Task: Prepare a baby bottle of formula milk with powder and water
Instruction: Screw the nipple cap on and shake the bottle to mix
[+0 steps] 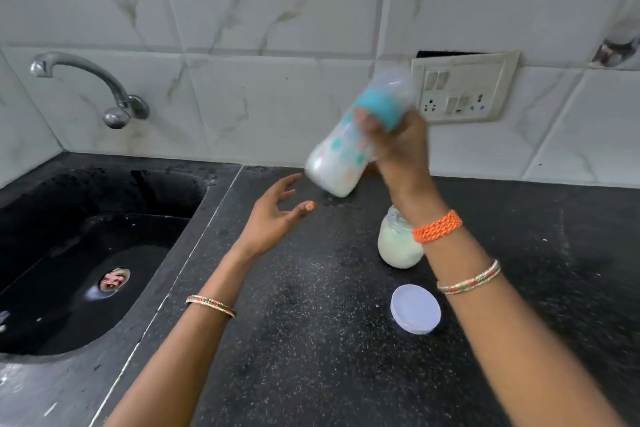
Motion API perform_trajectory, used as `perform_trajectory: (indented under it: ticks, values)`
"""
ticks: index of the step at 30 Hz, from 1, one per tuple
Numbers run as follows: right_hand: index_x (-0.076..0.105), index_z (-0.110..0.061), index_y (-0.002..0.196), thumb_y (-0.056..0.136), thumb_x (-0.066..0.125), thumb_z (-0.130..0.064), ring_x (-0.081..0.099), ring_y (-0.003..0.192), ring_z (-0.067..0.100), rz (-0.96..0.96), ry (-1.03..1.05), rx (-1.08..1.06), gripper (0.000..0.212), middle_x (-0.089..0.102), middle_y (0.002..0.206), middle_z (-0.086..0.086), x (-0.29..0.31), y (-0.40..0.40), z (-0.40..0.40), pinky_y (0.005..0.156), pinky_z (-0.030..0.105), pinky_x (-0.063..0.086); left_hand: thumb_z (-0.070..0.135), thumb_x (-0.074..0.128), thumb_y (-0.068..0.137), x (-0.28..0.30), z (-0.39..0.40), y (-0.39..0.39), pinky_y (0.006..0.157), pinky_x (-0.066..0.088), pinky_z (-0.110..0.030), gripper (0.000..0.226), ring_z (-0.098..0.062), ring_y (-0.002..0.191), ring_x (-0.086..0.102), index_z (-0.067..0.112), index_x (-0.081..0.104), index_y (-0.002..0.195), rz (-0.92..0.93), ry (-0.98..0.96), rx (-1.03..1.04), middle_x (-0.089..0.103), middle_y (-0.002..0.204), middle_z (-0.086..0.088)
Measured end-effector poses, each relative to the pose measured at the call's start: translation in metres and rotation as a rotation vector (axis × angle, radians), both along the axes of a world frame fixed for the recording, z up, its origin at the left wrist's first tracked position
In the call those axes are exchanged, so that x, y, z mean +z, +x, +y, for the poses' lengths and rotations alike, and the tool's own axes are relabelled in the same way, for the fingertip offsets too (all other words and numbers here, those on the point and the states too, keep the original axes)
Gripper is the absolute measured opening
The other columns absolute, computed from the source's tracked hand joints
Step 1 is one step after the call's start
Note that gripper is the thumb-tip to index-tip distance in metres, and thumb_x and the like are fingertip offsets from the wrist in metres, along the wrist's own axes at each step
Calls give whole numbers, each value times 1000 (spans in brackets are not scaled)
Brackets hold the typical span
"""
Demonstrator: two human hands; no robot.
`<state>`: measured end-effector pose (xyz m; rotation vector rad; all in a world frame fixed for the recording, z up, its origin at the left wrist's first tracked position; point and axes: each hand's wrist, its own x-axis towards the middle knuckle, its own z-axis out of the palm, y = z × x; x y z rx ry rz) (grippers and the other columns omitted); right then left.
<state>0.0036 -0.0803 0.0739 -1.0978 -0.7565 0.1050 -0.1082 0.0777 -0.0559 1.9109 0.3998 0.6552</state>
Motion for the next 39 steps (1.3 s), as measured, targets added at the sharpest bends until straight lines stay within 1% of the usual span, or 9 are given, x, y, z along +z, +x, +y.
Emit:
perform_trajectory:
  ticks: [7, 11, 14, 19, 23, 27, 32, 36, 39]
  values:
    - [59, -17, 92, 60, 73, -42, 66, 70, 3, -35, -82, 42, 43, 69, 76, -10, -22, -11, -12, 60, 24, 54, 35, 74, 79, 1, 1, 8, 84, 54, -31, 38, -15, 103, 65, 23, 61, 112, 137, 56, -70, 67, 109, 4]
    - [49, -12, 109, 83, 69, -35, 67, 78, 14, 355, 251, -171, 40, 64, 93, 1, -8, -8, 0, 67, 42, 58, 30, 67, 87, 2, -13, 17, 78, 52, -14, 29, -1, 97, 63, 19, 63, 113, 144, 94, -80, 66, 112, 5]
    - [58, -14, 98, 72, 80, -29, 67, 72, 6, 21, -175, -73, 37, 67, 83, -3, -7, -13, 5, 66, 33, 57, 30, 69, 86, 5, -21, 22, 86, 52, -27, 16, -10, 99, 65, 31, 63, 101, 137, 68, -119, 68, 106, 7]
    - [45, -10, 123, 87, 69, -24, 67, 102, 30, 533, 470, -207, 45, 64, 116, 11, 11, 9, -9, 62, 41, 60, 30, 66, 87, 21, -15, 18, 82, 54, -30, 20, -9, 89, 66, 20, 69, 105, 21, 54, -74, 71, 97, 7]
    - [57, -10, 106, 81, 74, -21, 70, 84, 17, 243, -137, -7, 32, 68, 94, 3, -18, 8, -14, 63, 35, 60, 33, 66, 87, 18, -2, 13, 82, 49, -26, 23, -9, 91, 64, 22, 68, 107, 144, 112, -72, 71, 99, 7]
    - [45, -4, 123, 86, 70, -22, 69, 95, 20, 527, 211, -242, 49, 62, 115, 13, -36, 12, -6, 70, 45, 61, 36, 61, 91, -18, -6, 14, 96, 42, -27, 43, -18, 121, 54, 15, 55, 129, 395, 339, -27, 59, 130, -3]
    - [61, -9, 106, 75, 79, -23, 68, 83, 20, 368, -461, 43, 39, 69, 91, 3, -100, -13, -5, 64, 37, 58, 50, 32, 95, -95, -28, -9, 116, 18, -45, 58, -25, 143, 27, 18, 37, 144, 660, 685, 30, 35, 153, -7]
    - [48, -10, 124, 78, 76, -23, 66, 97, 20, 643, -35, -234, 57, 64, 111, 7, -114, -1, 6, 76, 47, 59, 42, 34, 93, -104, -29, -13, 117, 15, -42, 54, -22, 144, 29, 20, 44, 141, 525, 647, 110, 37, 153, -4]
    - [55, -12, 113, 71, 81, -24, 69, 95, 26, 440, -424, 5, 51, 68, 104, 8, -117, -8, 11, 73, 51, 59, 41, 37, 92, -107, -29, -13, 115, 22, -44, 50, -23, 139, 36, 20, 50, 135, 525, 656, 115, 46, 147, -4]
